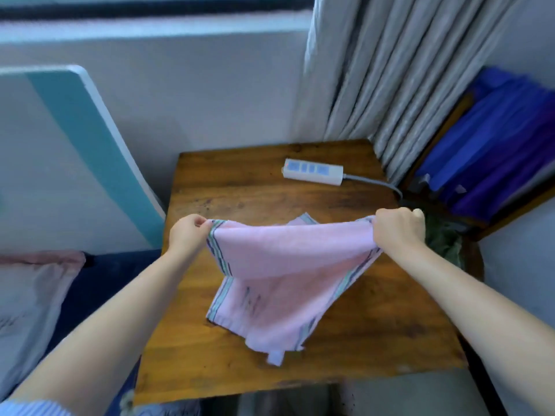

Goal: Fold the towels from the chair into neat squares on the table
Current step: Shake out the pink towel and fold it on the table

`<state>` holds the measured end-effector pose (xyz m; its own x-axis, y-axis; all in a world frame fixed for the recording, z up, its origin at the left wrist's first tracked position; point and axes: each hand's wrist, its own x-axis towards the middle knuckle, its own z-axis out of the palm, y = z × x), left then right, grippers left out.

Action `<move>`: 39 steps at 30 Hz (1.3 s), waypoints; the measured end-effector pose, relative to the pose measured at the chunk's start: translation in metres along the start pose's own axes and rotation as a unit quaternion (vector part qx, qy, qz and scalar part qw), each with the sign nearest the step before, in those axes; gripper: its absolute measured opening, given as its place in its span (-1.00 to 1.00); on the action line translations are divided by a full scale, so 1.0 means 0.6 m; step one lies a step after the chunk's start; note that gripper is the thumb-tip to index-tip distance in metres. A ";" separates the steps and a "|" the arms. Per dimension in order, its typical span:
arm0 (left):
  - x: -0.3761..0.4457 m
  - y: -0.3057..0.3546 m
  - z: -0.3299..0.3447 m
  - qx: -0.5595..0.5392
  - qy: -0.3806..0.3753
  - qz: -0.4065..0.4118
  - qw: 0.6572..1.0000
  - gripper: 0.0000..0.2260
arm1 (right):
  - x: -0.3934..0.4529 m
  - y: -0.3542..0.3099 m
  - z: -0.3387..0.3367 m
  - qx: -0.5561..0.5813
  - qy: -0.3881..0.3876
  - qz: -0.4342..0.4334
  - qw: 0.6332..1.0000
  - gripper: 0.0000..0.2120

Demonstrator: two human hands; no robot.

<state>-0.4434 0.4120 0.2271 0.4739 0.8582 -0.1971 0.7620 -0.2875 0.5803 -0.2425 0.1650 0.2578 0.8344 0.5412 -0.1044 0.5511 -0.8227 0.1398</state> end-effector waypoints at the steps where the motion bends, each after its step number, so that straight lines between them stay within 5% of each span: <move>1: 0.012 0.022 -0.025 -0.007 0.025 0.004 1.000 -0.77 | 0.012 -0.005 -0.036 -0.007 0.014 -0.001 1.000 -0.75; 6: 0.037 0.110 -0.139 -0.085 0.129 0.049 0.987 -0.77 | 0.053 -0.011 -0.184 0.223 0.058 0.024 0.973 -0.66; 13: 0.011 0.163 -0.242 0.027 0.086 0.091 0.992 -0.76 | 0.049 0.008 -0.245 0.405 0.107 0.056 0.906 -0.51; 22: -0.009 0.135 -0.240 0.016 -0.009 -0.035 0.999 -0.82 | 0.056 0.007 -0.264 0.396 0.122 0.066 0.908 -0.78; 28: 0.029 0.141 -0.221 -0.057 0.043 -0.027 0.997 -0.81 | 0.100 -0.027 -0.259 0.464 0.122 0.073 0.875 -0.84; 33: 0.054 0.151 -0.220 -0.133 0.101 -0.047 0.985 -0.72 | 0.142 -0.042 -0.264 0.472 0.115 0.075 0.871 -0.61; 39: 0.058 0.186 -0.258 -0.141 0.201 0.003 0.969 -0.72 | 0.169 -0.039 -0.301 0.483 0.171 0.049 0.857 -0.60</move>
<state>-0.4102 0.4755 0.4071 0.2241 0.9696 0.0987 0.5818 -0.2144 0.7846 -0.1690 0.2705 0.4220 0.9212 0.3453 0.1792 0.3506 -0.5373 -0.7670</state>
